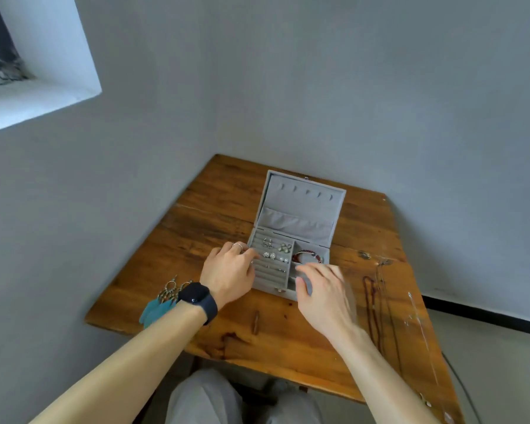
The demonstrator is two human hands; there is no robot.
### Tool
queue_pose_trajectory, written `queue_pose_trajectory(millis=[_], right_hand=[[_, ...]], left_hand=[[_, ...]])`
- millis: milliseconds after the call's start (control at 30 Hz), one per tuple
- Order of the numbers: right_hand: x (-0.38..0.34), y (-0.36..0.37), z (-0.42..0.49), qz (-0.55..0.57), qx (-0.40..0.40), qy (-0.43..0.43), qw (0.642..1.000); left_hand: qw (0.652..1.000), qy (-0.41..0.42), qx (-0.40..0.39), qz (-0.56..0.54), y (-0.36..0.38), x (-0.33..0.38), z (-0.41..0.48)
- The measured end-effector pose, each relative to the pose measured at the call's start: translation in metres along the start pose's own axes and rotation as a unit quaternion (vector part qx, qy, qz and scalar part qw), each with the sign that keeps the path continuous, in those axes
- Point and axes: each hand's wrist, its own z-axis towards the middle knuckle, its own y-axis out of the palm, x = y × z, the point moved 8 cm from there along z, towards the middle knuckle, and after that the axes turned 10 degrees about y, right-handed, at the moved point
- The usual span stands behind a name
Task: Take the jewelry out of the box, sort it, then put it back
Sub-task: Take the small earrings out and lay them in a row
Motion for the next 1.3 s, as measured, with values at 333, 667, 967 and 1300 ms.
queue_pose_trajectory(millis=[333, 667, 967, 1300], right_hand=[[-0.022, 0.063, 0.102, -0.014, -0.011, -0.007, 1.000], [-0.033, 0.084, 0.127, -0.049, -0.030, 0.009, 0.998], [-0.041, 0.081, 0.128, -0.067, -0.078, 0.027, 0.994], [-0.015, 0.020, 0.089, 0.267, -0.038, 0.098, 0.958]], left_hand=[[1.000, 0.009, -0.002, 0.012, 0.019, -0.028, 0.083], [0.999, -0.029, 0.019, 0.007, 0.039, -0.034, 0.092], [0.998, -0.052, 0.023, -0.025, 0.041, -0.030, 0.097], [0.915, -0.138, 0.107, -0.363, 0.003, -0.040, 0.050]])
